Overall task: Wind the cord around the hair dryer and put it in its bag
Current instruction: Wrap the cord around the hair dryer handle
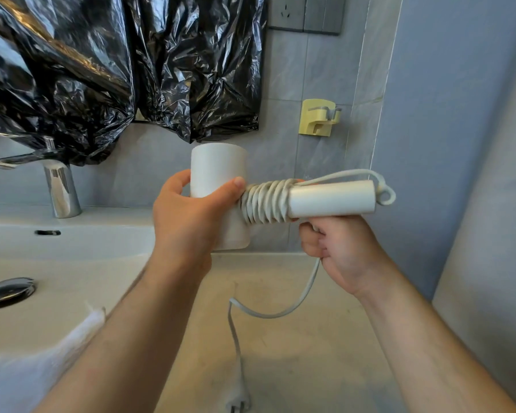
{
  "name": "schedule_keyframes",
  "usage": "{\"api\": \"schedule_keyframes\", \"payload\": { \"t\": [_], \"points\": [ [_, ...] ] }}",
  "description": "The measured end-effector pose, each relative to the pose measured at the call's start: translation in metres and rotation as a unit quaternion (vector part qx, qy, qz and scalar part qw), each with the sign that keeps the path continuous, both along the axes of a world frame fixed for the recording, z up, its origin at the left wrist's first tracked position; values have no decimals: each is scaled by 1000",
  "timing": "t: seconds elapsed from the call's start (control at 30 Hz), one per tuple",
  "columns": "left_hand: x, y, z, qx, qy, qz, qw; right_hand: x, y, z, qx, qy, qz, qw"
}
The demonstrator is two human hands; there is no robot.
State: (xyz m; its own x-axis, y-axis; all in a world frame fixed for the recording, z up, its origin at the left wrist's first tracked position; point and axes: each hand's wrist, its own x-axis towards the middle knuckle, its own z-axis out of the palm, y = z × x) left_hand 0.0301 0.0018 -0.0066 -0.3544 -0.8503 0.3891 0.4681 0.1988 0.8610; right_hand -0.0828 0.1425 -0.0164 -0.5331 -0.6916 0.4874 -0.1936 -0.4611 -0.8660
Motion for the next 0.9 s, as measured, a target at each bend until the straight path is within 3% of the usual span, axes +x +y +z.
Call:
{"api": "schedule_keyframes", "payload": {
  "t": [0.13, 0.23, 0.27, 0.33, 0.37, 0.4, 0.5, 0.67, 0.77, 0.9],
  "points": [
    [-9, -3, -9, -19, -9, 46, 999, 6, -1, -1, -22, -35, 26, 999],
    [-8, 2, -18, -174, -66, 134, 973, 8, -7, -2, -74, -101, 29, 992],
    [-7, 3, -20, -273, -102, 161, 943, 8, -7, -3, -87, -112, 25, 990],
    [-7, 2, -24, -461, -182, 212, 842, 9, -7, -1, -99, -109, 12, 989],
    [-8, 1, -25, -521, -207, 237, 794, 9, -6, -1, -95, -99, 4, 991],
    [-11, 1, -26, -551, -220, 244, 767, 8, -5, -1, -88, -87, -2, 992],
    [-15, 1, -27, -544, -226, 206, 782, 7, -6, -1, -67, -59, 4, 996],
    [-17, 5, -32, -435, -188, 198, 858, 10, -8, -1, -80, -27, 64, 994],
    [-16, 15, -29, -333, -212, 163, 904, 10, -9, 0, -91, -43, 74, 992],
    [-15, 10, -29, -352, -203, 142, 902, 11, -11, -2, -89, -53, 52, 993]
  ]
}}
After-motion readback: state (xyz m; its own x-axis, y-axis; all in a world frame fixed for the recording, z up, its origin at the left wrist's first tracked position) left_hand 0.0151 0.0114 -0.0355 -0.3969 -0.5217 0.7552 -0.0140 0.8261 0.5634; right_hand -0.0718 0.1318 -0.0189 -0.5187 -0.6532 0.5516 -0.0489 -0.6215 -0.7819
